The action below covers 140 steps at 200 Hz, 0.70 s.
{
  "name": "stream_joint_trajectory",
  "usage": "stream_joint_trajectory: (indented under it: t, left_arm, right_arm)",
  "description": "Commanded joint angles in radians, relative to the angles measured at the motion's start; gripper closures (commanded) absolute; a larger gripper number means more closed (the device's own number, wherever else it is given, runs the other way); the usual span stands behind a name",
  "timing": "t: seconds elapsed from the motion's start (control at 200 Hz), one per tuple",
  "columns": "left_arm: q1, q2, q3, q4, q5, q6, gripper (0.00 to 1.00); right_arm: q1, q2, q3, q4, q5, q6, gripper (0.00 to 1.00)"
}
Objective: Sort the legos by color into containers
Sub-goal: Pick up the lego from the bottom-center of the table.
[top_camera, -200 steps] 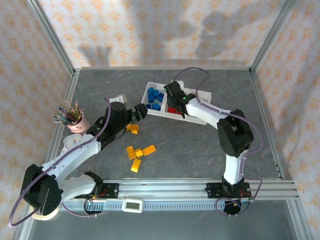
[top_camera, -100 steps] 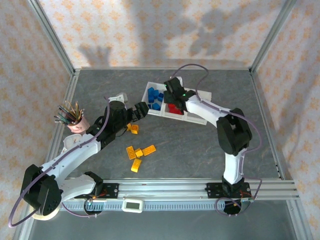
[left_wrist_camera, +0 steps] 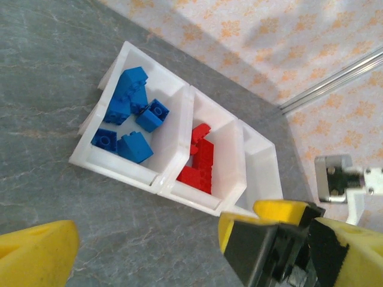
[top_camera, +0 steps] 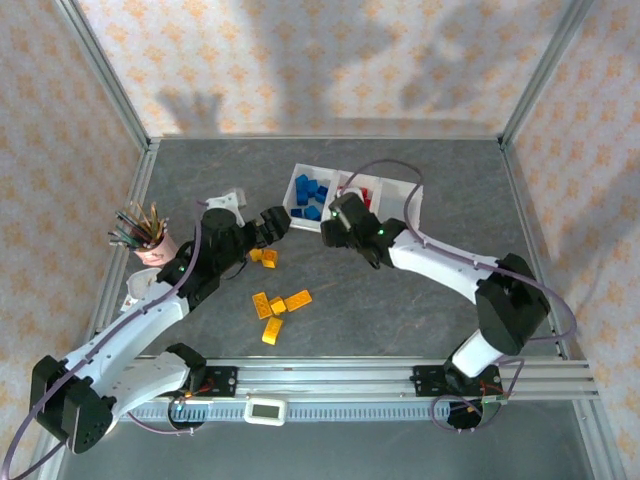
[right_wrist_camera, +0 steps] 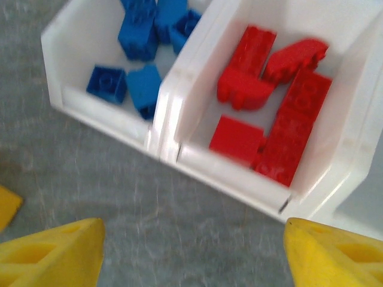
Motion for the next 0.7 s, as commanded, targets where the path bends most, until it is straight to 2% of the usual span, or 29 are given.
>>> stream_joint_trajectory:
  t: [0.0, 0.415, 0.696]
  left_arm:
    - [0.007, -0.037, -0.040, -0.075, -0.017, 0.016, 0.01]
    - [0.006, -0.132, -0.125, -0.174, -0.054, -0.018, 0.01]
    - [0.006, -0.185, -0.152, -0.207, -0.090, -0.033, 0.01]
  right_arm:
    - [0.057, -0.058, -0.056, -0.026, 0.006, 0.009, 0.21]
    - [0.285, -0.084, -0.251, 0.048, -0.075, -0.016, 0.15]
    - [0.364, 0.031, -0.219, 0.103, -0.043, -0.027, 0.14]
